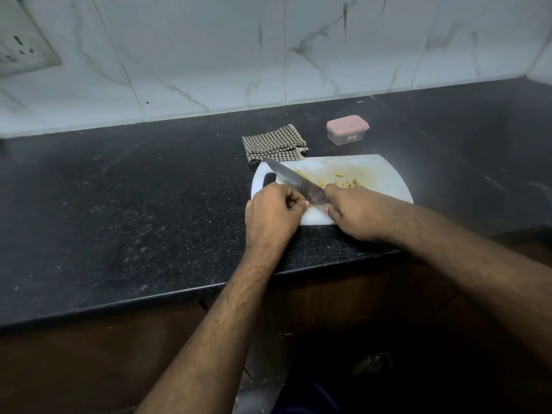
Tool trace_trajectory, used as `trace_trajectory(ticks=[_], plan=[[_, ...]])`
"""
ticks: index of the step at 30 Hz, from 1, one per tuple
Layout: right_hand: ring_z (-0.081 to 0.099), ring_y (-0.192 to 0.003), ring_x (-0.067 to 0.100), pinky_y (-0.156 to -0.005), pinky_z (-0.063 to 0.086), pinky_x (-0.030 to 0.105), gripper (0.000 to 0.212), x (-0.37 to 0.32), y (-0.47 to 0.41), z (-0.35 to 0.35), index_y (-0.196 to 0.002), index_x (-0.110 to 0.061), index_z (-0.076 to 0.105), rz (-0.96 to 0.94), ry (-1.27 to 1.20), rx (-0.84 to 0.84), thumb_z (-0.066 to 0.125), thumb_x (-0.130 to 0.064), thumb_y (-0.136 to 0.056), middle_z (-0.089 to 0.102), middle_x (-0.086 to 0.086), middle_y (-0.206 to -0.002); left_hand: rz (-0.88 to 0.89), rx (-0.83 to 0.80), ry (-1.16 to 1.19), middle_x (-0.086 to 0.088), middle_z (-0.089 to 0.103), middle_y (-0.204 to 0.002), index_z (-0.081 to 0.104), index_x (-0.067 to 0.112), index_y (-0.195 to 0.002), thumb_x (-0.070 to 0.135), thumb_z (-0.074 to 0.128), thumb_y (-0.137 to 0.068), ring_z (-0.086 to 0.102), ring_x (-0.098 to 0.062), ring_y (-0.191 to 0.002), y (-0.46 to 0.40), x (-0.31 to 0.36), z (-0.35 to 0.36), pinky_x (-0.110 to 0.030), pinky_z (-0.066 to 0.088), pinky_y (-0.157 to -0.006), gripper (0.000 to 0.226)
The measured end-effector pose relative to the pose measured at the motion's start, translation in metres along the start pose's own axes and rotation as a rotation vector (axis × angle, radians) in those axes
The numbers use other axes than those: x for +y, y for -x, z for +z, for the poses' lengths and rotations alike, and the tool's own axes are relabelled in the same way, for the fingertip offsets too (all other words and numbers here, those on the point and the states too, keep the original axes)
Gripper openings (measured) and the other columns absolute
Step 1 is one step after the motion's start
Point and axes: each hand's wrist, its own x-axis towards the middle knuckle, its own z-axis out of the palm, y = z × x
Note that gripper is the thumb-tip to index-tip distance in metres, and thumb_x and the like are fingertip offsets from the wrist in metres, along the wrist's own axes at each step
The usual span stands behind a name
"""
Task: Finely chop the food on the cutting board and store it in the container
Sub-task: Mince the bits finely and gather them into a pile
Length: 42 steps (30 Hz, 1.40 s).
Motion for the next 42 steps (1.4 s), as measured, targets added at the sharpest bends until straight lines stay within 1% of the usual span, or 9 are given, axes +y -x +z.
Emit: trace_trajectory(ticks=[5,9,18,28,31,33,38,40,42], plan=[[0.050,-0.072,0.014,-0.071,0.044,0.036,0.011,-0.001,-0.004,0.000,-0.105,-0.022,0.034,-0.006,0.035,-0.004,0.039,-0.033,-0.106,0.048,-0.002,-0.080,0.018,0.005,-0.037,0.016,0.063,-0.075,0.071,0.026,-0.078,0.034,0.079,-0.088,0.060,-0.002,-0.072,0.000,0.002,0.000,-0.042,0.056,-0.086,0.015],[0.054,-0.078,0.020,-0.079,0.051,0.040,0.019,-0.001,-0.004,0.000,-0.120,-0.019,0.043,-0.014,0.039,-0.010,0.039,-0.031,-0.106,0.049,-0.001,-0.081,0.022,-0.005,-0.038,0.016,0.063,-0.074,0.067,0.029,-0.076,0.033,0.078,-0.089,0.059,-0.002,-0.072,0.000,0.002,0.000,-0.045,0.055,-0.088,0.018],[0.056,-0.088,0.024,-0.076,0.046,0.035,0.029,-0.006,-0.008,-0.005,-0.135,-0.018,0.041,-0.008,0.092,-0.069,0.041,-0.025,-0.106,0.046,0.000,-0.084,0.007,-0.009,-0.002,0.015,0.066,-0.077,0.071,0.024,-0.076,0.031,0.079,-0.088,0.061,-0.005,-0.074,0.000,0.000,0.001,-0.045,0.056,-0.086,0.015],[0.053,-0.083,0.018,-0.072,0.042,0.031,0.033,-0.006,-0.010,0.000,-0.137,-0.017,0.040,0.023,0.029,-0.026,0.044,-0.024,-0.105,0.043,-0.005,-0.080,0.011,-0.008,-0.015,0.014,0.065,-0.078,0.070,0.026,-0.076,0.031,0.078,-0.088,0.062,-0.004,-0.075,-0.001,-0.002,0.002,-0.046,0.057,-0.087,0.015],[0.052,-0.082,0.019,-0.073,0.040,0.033,0.021,0.001,-0.007,0.002,-0.125,-0.018,0.043,-0.003,0.011,-0.008,0.041,-0.028,-0.106,0.044,-0.004,-0.080,0.015,-0.011,-0.010,0.015,0.065,-0.078,0.070,0.025,-0.078,0.030,0.077,-0.089,0.061,-0.004,-0.075,0.000,0.000,0.001,-0.046,0.056,-0.088,0.014],[0.050,-0.076,0.015,-0.070,0.038,0.034,0.011,0.007,-0.003,0.004,-0.110,-0.021,0.039,-0.011,-0.050,0.024,0.039,-0.032,-0.107,0.046,-0.004,-0.079,0.017,-0.015,-0.011,0.016,0.062,-0.077,0.069,0.026,-0.078,0.030,0.075,-0.091,0.059,-0.004,-0.074,0.000,0.000,0.001,-0.046,0.055,-0.089,0.014],[0.055,-0.067,0.020,-0.055,0.039,0.031,0.020,0.021,0.004,0.010,-0.090,-0.024,0.040,-0.070,-0.254,0.077,0.040,-0.035,-0.107,0.054,0.000,-0.076,0.037,-0.014,-0.047,0.012,0.061,-0.088,0.071,0.024,-0.089,0.027,0.068,-0.096,0.057,-0.009,-0.081,0.001,-0.001,0.000,-0.047,0.051,-0.092,0.008],[0.047,-0.049,0.016,-0.041,0.038,0.026,0.014,0.031,0.004,0.010,-0.102,-0.024,0.047,-0.024,-0.602,0.004,0.040,-0.036,-0.107,0.052,0.004,-0.071,0.037,-0.027,-0.057,0.012,0.061,-0.088,0.071,0.024,-0.090,0.027,0.067,-0.097,0.056,-0.008,-0.080,0.002,0.000,0.000,-0.047,0.052,-0.092,0.009],[0.036,-0.042,0.011,-0.036,0.033,0.021,0.016,0.039,0.003,0.007,-0.115,-0.028,0.049,0.016,-0.821,-0.061,0.040,-0.038,-0.108,0.047,0.003,-0.067,0.037,-0.033,-0.043,0.012,0.061,-0.089,0.070,0.024,-0.091,0.028,0.066,-0.097,0.056,-0.006,-0.078,0.002,0.000,-0.001,-0.045,0.055,-0.089,0.009]])
